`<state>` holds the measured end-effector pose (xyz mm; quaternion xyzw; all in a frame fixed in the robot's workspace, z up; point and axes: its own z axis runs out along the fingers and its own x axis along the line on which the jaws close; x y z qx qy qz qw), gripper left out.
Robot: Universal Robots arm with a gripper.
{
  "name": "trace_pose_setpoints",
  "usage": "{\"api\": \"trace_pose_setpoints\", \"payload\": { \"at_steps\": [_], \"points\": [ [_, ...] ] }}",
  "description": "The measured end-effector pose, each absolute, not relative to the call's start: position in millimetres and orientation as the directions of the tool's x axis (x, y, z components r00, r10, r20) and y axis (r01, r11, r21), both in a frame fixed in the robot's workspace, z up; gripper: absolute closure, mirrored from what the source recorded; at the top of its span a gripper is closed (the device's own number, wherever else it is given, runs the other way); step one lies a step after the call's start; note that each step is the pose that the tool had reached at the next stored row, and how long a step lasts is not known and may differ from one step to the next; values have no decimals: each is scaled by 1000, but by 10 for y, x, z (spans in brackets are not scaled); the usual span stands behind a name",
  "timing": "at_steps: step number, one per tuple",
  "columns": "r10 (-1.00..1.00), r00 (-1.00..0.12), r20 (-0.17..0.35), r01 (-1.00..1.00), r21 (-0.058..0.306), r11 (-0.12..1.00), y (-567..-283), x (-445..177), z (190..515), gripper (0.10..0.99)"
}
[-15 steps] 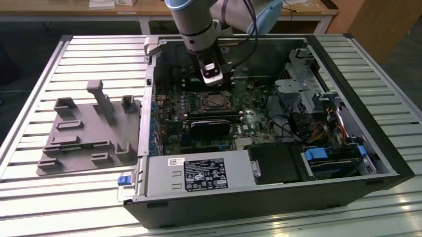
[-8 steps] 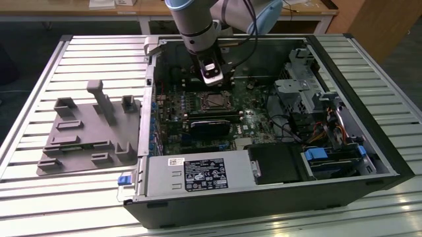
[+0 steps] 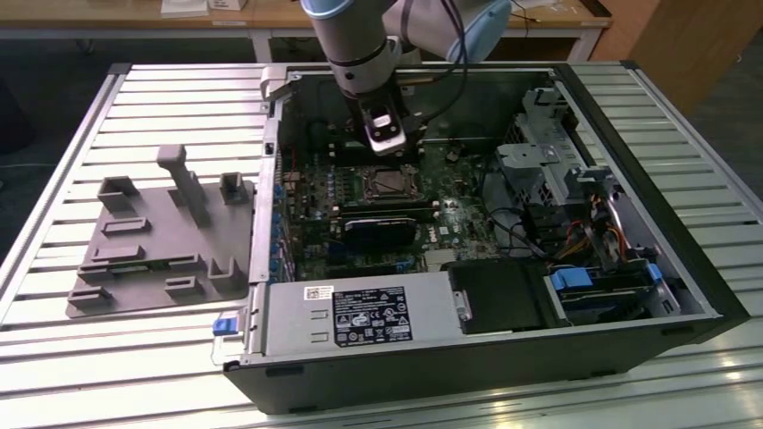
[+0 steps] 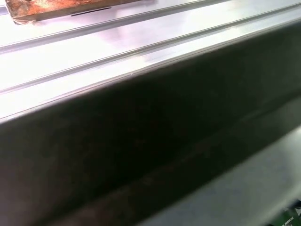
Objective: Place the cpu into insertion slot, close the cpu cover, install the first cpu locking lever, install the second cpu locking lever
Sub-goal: 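Install the first cpu locking lever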
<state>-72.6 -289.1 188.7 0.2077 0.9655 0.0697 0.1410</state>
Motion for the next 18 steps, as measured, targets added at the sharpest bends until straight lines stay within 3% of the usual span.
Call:
{"api": "trace_pose_setpoints", "payload": {
  "at_steps": [18],
  "points": [
    [422,-874,-240,381,200,903,-2898,-724,1939,984]
  ]
}}
